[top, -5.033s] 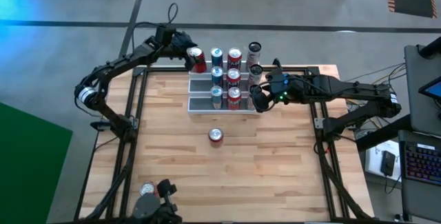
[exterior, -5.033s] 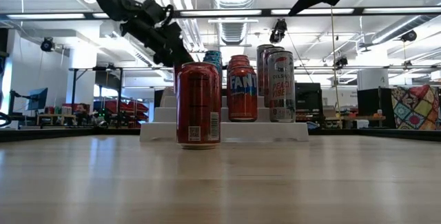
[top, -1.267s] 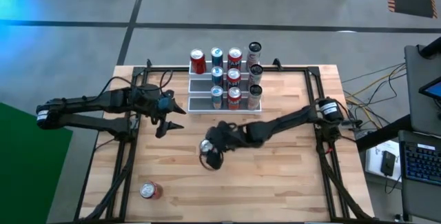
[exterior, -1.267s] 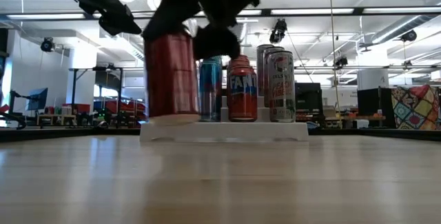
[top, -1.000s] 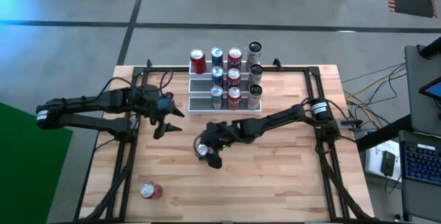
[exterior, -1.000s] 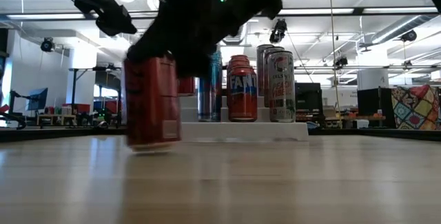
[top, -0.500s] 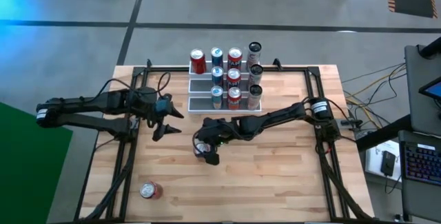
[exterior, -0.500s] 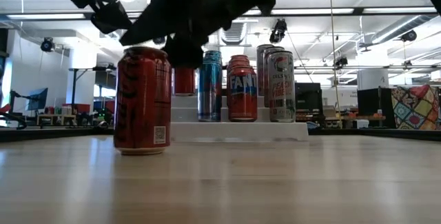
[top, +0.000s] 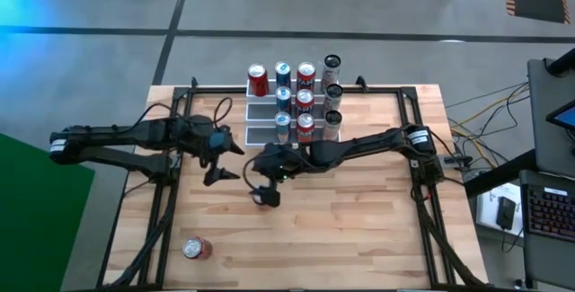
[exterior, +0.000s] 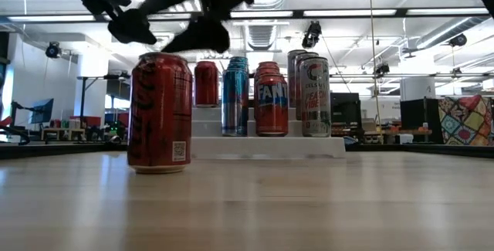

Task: Place canned beverage on shelf
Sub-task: Put the top red soda can on the middle tier of the shelf aligned with the red soda can

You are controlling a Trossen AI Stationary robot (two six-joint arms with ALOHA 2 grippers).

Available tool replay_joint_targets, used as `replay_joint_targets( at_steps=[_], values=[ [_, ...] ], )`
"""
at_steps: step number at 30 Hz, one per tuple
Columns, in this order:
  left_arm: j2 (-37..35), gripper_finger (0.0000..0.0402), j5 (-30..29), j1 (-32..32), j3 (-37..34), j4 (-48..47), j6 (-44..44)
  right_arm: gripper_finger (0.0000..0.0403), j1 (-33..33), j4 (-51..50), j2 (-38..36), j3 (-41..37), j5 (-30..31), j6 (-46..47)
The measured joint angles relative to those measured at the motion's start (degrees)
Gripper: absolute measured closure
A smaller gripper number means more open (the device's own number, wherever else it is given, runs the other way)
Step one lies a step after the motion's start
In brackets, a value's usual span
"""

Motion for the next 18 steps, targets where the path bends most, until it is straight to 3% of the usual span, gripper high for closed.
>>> replay_joint_targets(
  at_steps=[10,18],
  values=[
    [0.32,0.0010,3.08,-0.17,-1.54,8.40,3.02,0.0033,1.61,-4.08,-5.32,0.40,8.26,6.08],
    [0.61,0.0010,7.58,-1.37,-10.92,24.00,0.63,0.0033,4.14,-7.35,-11.59,-1.55,19.20,10.31]
  ],
)
